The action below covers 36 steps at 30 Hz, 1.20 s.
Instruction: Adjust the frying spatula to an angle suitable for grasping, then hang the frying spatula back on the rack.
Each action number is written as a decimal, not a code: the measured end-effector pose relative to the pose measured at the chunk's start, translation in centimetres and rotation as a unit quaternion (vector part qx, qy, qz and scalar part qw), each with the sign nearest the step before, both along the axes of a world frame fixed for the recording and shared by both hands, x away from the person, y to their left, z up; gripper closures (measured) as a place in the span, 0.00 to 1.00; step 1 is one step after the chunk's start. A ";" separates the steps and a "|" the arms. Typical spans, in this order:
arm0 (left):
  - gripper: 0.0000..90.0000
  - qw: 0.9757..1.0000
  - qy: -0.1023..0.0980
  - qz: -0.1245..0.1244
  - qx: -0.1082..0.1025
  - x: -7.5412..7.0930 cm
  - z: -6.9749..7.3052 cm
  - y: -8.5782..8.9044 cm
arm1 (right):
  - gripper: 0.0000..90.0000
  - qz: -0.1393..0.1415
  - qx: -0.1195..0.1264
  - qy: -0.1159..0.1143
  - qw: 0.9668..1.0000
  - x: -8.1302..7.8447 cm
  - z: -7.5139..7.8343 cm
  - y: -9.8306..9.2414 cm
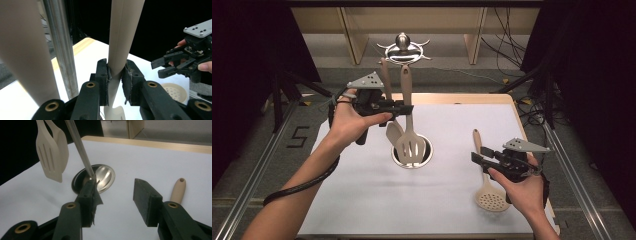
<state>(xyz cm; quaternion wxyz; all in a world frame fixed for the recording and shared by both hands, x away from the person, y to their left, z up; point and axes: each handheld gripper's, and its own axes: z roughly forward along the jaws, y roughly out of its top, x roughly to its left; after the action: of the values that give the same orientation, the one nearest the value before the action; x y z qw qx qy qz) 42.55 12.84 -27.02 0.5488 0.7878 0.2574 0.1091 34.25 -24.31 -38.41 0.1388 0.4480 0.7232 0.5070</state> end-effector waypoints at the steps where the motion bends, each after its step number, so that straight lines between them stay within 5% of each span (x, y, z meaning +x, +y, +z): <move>1: 0.81 1.000 -0.003 0.004 -0.001 -0.1 0.0 0.2 | 0.61 0.006 -0.004 -0.007 1.000 0.2 -0.1 -0.1; 6: 0.66 0.999 -0.031 0.022 -0.007 -1.6 0.0 1.3 | 0.61 0.005 -0.004 -0.006 1.000 0.2 -0.1 -0.1; 8: 0.61 0.997 -0.077 0.014 0.013 -1.6 0.4 1.9 | 0.61 -0.003 -0.002 0.011 1.000 0.0 0.0 -0.1; 9: 0.61 0.998 -0.055 0.033 -0.006 -2.5 0.5 2.0 | 0.61 -0.002 0.002 0.005 1.000 0.1 0.0 0.0; 11: 0.61 0.997 -0.064 0.040 -0.016 -3.1 1.0 2.4 | 0.61 -0.003 0.005 0.005 1.000 0.0 0.0 0.0; 17: 0.85 0.993 -0.087 0.075 -0.036 -3.7 2.6 3.3 | 0.61 -0.001 -0.007 -0.012 1.000 0.3 0.2 -0.4; 24: 0.99 0.988 -0.079 0.108 -0.080 -3.6 3.4 3.6 | 0.61 -0.004 0.000 -0.001 1.000 0.3 0.0 -0.3; 35: 0.99 0.979 -0.125 0.115 -0.111 -3.2 5.7 2.6 | 0.62 -0.003 -0.014 -0.011 1.000 0.4 -0.2 -0.5; 36: 0.99 0.978 -0.129 0.118 -0.110 -3.1 5.9 2.6 | 0.62 0.002 0.003 -0.001 1.000 0.3 -0.1 -0.3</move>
<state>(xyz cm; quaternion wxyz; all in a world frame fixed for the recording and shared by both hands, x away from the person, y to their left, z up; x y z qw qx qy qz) 39.47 15.41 -21.15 0.6442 0.6659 0.2860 0.2446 34.53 -24.65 -38.52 0.1369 0.4462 0.7224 0.5102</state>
